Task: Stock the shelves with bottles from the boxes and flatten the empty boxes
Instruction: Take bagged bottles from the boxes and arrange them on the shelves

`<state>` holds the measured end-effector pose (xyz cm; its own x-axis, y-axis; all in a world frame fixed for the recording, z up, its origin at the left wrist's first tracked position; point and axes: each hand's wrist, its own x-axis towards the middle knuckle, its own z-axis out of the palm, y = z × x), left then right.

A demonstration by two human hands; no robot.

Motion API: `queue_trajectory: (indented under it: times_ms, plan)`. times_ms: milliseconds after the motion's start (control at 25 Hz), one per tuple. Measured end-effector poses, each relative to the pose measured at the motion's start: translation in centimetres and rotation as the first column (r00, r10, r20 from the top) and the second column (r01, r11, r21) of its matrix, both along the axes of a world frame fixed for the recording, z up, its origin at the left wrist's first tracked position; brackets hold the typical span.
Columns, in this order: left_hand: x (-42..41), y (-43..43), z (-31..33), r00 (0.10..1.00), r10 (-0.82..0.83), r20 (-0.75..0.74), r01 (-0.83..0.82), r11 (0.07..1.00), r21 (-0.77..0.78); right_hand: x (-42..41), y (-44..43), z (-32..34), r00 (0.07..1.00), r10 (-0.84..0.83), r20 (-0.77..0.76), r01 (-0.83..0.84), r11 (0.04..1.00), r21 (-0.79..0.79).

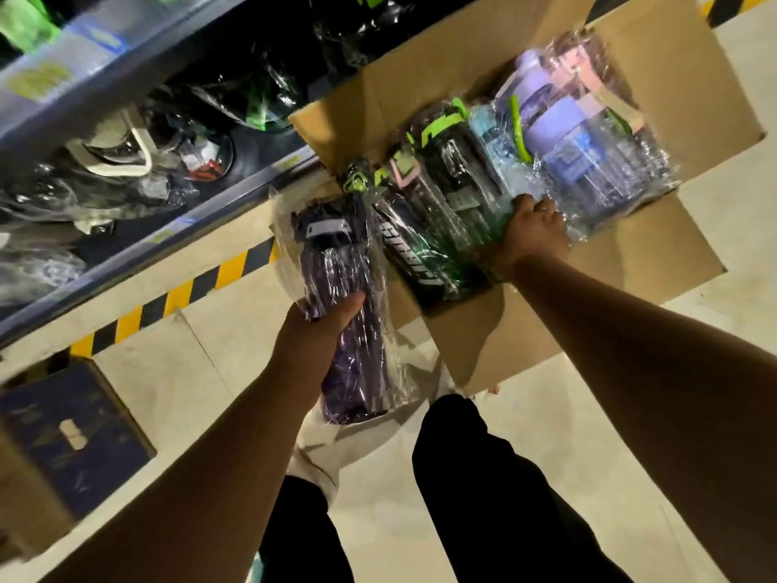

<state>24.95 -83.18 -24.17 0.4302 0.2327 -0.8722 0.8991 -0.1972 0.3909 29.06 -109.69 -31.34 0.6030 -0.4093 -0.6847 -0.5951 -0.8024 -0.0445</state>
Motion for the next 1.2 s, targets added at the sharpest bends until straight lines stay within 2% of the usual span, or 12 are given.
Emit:
queue_trajectory:
  times_ms: [120, 200, 240, 280, 360, 400, 480, 720, 880, 1000, 1080, 1200]
  plan:
    - [0.0, 0.5, 1.1, 1.000, 0.000, -0.027, 0.001, 1.000, 0.021, -0.3, 0.1, 2.3, 0.994, -0.102, -0.027, 0.105, 0.983, 0.148]
    - [0.5, 0.8, 2.0, 0.999, 0.042, 0.032, -0.042, 0.999, 0.003, -0.4, 0.6, 4.9, 0.971, -0.210, -0.110, 0.235, 0.914, 0.332]
    - [0.9, 0.9, 2.5, 0.996, 0.070, 0.047, -0.069, 0.997, -0.016, -0.6, 0.9, 6.5, 0.934, -0.314, -0.172, 0.358, 0.810, 0.465]
    - [1.3, 1.1, 3.0, 0.994, 0.097, 0.045, -0.095, 0.995, -0.041, -1.0, 1.2, 7.9, 0.860, -0.426, -0.280, 0.504, 0.628, 0.593]
    - [1.5, 2.0, 4.1, 0.990, 0.129, 0.058, -0.122, 0.987, -0.106, -2.3, 2.5, 10.3, 0.712, -0.504, -0.489, 0.669, 0.276, 0.690]
    - [1.4, 2.7, 5.1, 0.987, 0.134, 0.086, -0.120, 0.981, -0.150, -3.4, 3.7, 11.3, 0.687, -0.496, -0.531, 0.673, 0.158, 0.723]
    - [0.6, 4.8, 7.3, 0.980, 0.146, 0.134, -0.114, 0.969, -0.221, -5.5, 6.7, 13.6, 0.690, -0.498, -0.525, 0.631, 0.060, 0.773]
    - [-3.3, 15.9, 17.5, 0.955, 0.102, 0.279, -0.034, 0.970, -0.240, -10.8, 19.2, 22.9, 0.809, -0.439, -0.391, 0.512, 0.197, 0.836]
    - [-6.7, 24.9, 27.9, 0.901, 0.111, 0.420, -0.024, 0.978, -0.207, -13.0, 28.8, 34.5, 0.856, -0.379, -0.351, 0.462, 0.257, 0.849]
    - [-9.3, 30.4, 34.5, 0.877, 0.158, 0.455, -0.091, 0.982, -0.166, -15.0, 34.3, 39.9, 0.903, -0.326, -0.280, 0.368, 0.252, 0.895]
    - [-10.7, 34.4, 38.5, 0.845, 0.188, 0.500, -0.115, 0.978, -0.174, -15.1, 38.4, 43.3, 0.955, -0.247, -0.161, 0.223, 0.246, 0.943]
    - [-12.0, 39.2, 42.9, 0.820, 0.173, 0.546, -0.088, 0.980, -0.179, -14.6, 43.1, 48.6, 0.979, -0.195, -0.053, 0.100, 0.242, 0.965]
